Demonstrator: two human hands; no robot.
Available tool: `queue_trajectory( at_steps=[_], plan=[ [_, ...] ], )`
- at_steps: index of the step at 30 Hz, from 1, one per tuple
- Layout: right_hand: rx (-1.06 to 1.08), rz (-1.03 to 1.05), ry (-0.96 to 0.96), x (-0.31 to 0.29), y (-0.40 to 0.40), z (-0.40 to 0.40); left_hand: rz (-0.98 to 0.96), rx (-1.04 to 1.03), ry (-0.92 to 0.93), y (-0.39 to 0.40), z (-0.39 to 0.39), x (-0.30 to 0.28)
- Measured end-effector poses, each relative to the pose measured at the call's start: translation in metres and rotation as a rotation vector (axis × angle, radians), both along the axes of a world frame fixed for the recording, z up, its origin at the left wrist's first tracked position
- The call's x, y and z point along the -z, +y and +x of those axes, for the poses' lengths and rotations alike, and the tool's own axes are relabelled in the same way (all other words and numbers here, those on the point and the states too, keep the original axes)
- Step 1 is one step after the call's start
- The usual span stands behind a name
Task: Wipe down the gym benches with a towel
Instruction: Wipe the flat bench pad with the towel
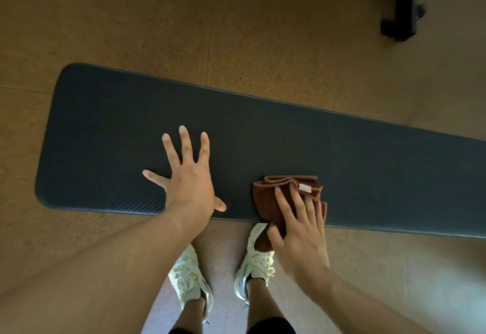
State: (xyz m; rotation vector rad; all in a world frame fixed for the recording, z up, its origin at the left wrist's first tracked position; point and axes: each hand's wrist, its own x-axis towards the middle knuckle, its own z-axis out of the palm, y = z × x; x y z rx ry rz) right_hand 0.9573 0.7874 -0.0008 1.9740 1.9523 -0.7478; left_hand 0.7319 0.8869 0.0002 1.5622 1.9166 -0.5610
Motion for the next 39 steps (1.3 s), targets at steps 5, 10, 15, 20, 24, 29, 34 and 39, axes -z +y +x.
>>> queue_trajectory(
  at_steps=[5,10,15,20,24,29,34,39],
  plan=[
    [0.145,0.091,0.010,0.007,0.133,-0.012,-0.003,-0.028,-0.026,0.000,-0.001,0.002],
    [0.091,0.075,0.085,0.018,0.228,-0.098,-0.006,-0.052,-0.090,0.000,-0.004,-0.002],
    [-0.355,0.272,0.230,0.025,0.130,-0.147,0.362,-0.474,-0.386,-0.056,-0.034,-0.010],
    [-0.848,0.203,0.233,0.029,0.028,-0.090,0.445,-0.694,-0.326,-0.113,-0.043,-0.020],
    [-0.454,0.212,0.154,0.022,0.036,-0.018,0.457,-0.480,-0.386,-0.099,-0.002,-0.026],
    [0.258,0.096,-0.046,0.009,0.097,0.100,0.343,-0.103,-0.470,-0.046,0.077,-0.028],
    [0.188,0.074,0.040,0.015,0.202,0.140,0.193,0.153,-0.293,0.008,0.161,-0.025],
    [0.055,0.285,0.048,0.020,0.093,0.160,-0.151,0.154,-0.041,0.024,0.227,-0.015]
  ],
)
